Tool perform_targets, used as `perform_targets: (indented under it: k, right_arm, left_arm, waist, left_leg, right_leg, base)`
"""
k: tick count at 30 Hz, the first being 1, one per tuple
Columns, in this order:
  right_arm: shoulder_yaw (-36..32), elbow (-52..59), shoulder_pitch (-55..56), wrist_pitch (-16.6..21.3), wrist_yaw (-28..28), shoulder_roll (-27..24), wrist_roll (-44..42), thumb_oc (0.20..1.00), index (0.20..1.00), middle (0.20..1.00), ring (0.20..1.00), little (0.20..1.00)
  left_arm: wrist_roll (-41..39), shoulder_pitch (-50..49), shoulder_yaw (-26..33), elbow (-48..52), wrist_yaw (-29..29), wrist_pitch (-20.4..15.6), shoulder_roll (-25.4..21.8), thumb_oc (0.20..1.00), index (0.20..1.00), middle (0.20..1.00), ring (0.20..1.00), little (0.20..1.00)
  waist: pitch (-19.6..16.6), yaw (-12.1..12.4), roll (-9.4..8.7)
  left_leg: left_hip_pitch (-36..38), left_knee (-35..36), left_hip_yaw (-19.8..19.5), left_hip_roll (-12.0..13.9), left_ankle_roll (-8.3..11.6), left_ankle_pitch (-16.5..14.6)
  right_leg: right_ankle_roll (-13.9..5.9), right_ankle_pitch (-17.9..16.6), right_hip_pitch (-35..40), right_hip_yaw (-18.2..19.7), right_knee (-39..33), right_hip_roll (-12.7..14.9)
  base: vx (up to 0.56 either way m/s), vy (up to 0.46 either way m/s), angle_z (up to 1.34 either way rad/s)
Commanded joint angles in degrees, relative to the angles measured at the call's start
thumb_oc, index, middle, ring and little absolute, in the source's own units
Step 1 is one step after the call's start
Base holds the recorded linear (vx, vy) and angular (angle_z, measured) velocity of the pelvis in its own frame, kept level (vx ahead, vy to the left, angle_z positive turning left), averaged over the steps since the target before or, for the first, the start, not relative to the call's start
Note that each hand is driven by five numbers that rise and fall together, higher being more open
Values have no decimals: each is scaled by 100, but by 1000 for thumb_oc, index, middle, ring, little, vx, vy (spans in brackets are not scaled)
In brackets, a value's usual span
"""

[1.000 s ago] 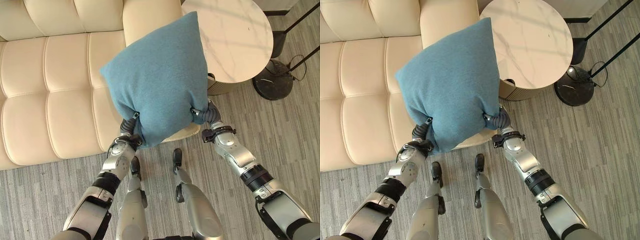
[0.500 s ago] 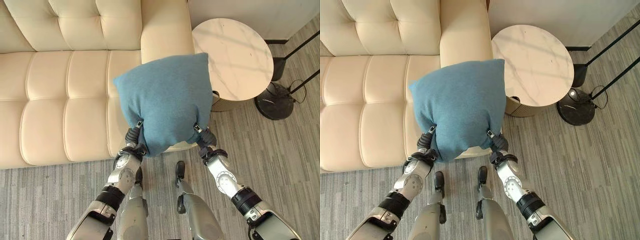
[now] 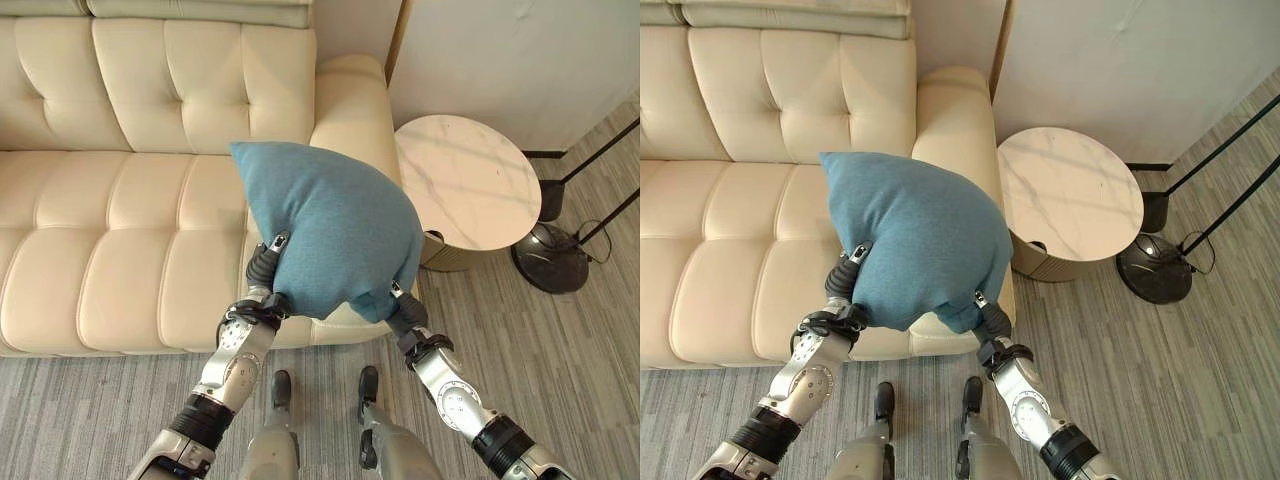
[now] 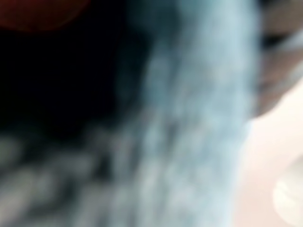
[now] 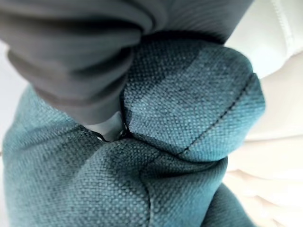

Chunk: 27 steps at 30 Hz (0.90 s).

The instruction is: Pick up all the scattered cushions and arrange them neatly on the sofa.

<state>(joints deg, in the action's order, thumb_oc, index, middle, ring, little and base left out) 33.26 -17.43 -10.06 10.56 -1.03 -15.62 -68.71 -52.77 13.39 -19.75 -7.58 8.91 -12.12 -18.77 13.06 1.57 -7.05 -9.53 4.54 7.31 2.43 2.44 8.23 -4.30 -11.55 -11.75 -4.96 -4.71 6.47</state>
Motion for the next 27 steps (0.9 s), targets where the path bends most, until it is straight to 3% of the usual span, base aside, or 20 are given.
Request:
perform_targets:
  k: [1, 3, 4, 6, 7, 10, 13, 14, 17, 20, 26, 27]
  right_arm:
    - [1142, 1258, -856, -284, 1248, 1333, 449, 200, 200, 200, 200, 200]
    - [1134, 1254, -846, -285, 1267, 1357, 452, 200, 200, 200, 200, 200]
    - [1147, 1241, -835, -245, 1278, 1362, 498, 200, 200, 200, 200, 200]
    - [1145, 1223, -842, -228, 1279, 1367, 506, 200, 200, 200, 200, 200]
    - [1116, 1224, -843, -206, 1261, 1355, 527, 200, 200, 200, 200, 200]
    - [982, 1165, -800, -206, 1241, 1352, 457, 200, 200, 200, 200, 200]
    - [896, 1192, -810, -176, 1197, 1340, 473, 200, 200, 200, 200, 200]
    - [825, 1159, -767, -160, 1172, 1306, 435, 200, 200, 200, 200, 200]
    - [770, 1199, -774, -57, 1111, 1240, 388, 200, 200, 200, 200, 200]
    - [581, 1280, -875, 87, 996, 1104, 453, 200, 200, 200, 200, 200]
    - [374, 1353, -804, 141, 868, 935, 577, 200, 200, 200, 200, 200]
    - [373, 1353, -806, 140, 868, 934, 577, 200, 200, 200, 200, 200]
  left_arm:
    - [473, 615, -1002, 1082, -948, -136, 733, 200, 200, 200, 200, 200]
    - [522, 617, -984, 1176, -953, -154, 672, 200, 200, 200, 200, 200]
    - [526, 583, -973, 1219, -978, -189, 626, 200, 200, 200, 200, 200]
    - [525, 551, -980, 1235, -987, -183, 614, 200, 200, 200, 200, 200]
    - [483, 463, -957, 1244, -996, -166, 589, 200, 200, 200, 200, 200]
    - [547, 283, -874, 1213, -993, -83, 558, 200, 200, 200, 200, 200]
    - [518, 179, -780, 1230, -954, -68, 545, 200, 200, 200, 200, 200]
    - [544, 99, -672, 1219, -893, -71, 548, 200, 200, 200, 200, 200]
    - [492, 70, -595, 1221, -799, -81, 580, 200, 200, 200, 200, 200]
    - [455, 123, -594, 1188, -732, -94, 632, 200, 200, 200, 200, 200]
    - [503, 128, -587, 1118, -744, 14, 661, 200, 200, 200, 200, 200]
    - [503, 130, -587, 1118, -744, 14, 662, 200, 200, 200, 200, 200]
  waist:
    - [-66, -17, -18]
    - [-48, -2, 25]
    - [-74, 13, 105]
    - [-91, 32, 149]
    - [-192, 80, 227]
    - [-441, 244, 178]
    - [-473, 352, 132]
    - [-501, 365, 120]
    - [-418, 396, 198]
    - [-221, 412, 324]
    - [-249, 154, 201]
    - [-262, 147, 205]
  left_leg:
    - [348, 46, 6, -15, -57, -786]
    - [334, 41, 35, 9, -75, -736]
    - [316, 34, 77, 35, -97, -707]
    - [321, 38, 98, 37, -111, -678]
    - [309, 43, 108, 37, -136, -624]
    - [227, -1, 113, -83, -129, -533]
    - [182, -11, 147, -99, -109, -457]
    - [80, -55, 91, -79, -9, -292]
    - [-154, -83, -70, -13, 211, 15]
    - [-446, -177, -309, 8, 414, 253]
    - [-171, -801, -308, 276, 274, -409]
    - [-191, -801, -316, 278, 273, -400]
  right_leg:
    - [-664, 568, 195, -3, 461, 376]
    - [-669, 639, 196, 7, 586, 341]
    - [-578, 896, 300, 70, 839, 257]
    - [-530, 1048, 382, 121, 1004, 179]
    - [-416, 1433, 579, 222, 1349, -39]
    - [-261, 1794, 1148, 379, 1257, -369]
    - [-144, 1910, 1270, 310, 1071, -438]
    - [31, 2079, 1346, 328, 823, -589]
    - [203, 2182, 1355, 187, 665, -772]
    - [279, 2241, 1255, -103, 758, -804]
    - [234, 2010, 1034, -740, 725, -381]
    - [235, 1999, 1020, -748, 718, -385]
  base:
    - [-119, 38, -12]
    - [-126, 30, -22]
    - [-138, 45, -20]
    - [-94, 47, -15]
    - [-96, 31, -13]
    - [-90, -80, -8]
    - [-100, -114, -2]
    - [-108, -174, -6]
    - [-142, -194, 14]
    - [-209, -97, 46]
    - [-150, 3, 74]
    - [-75, 34, 60]
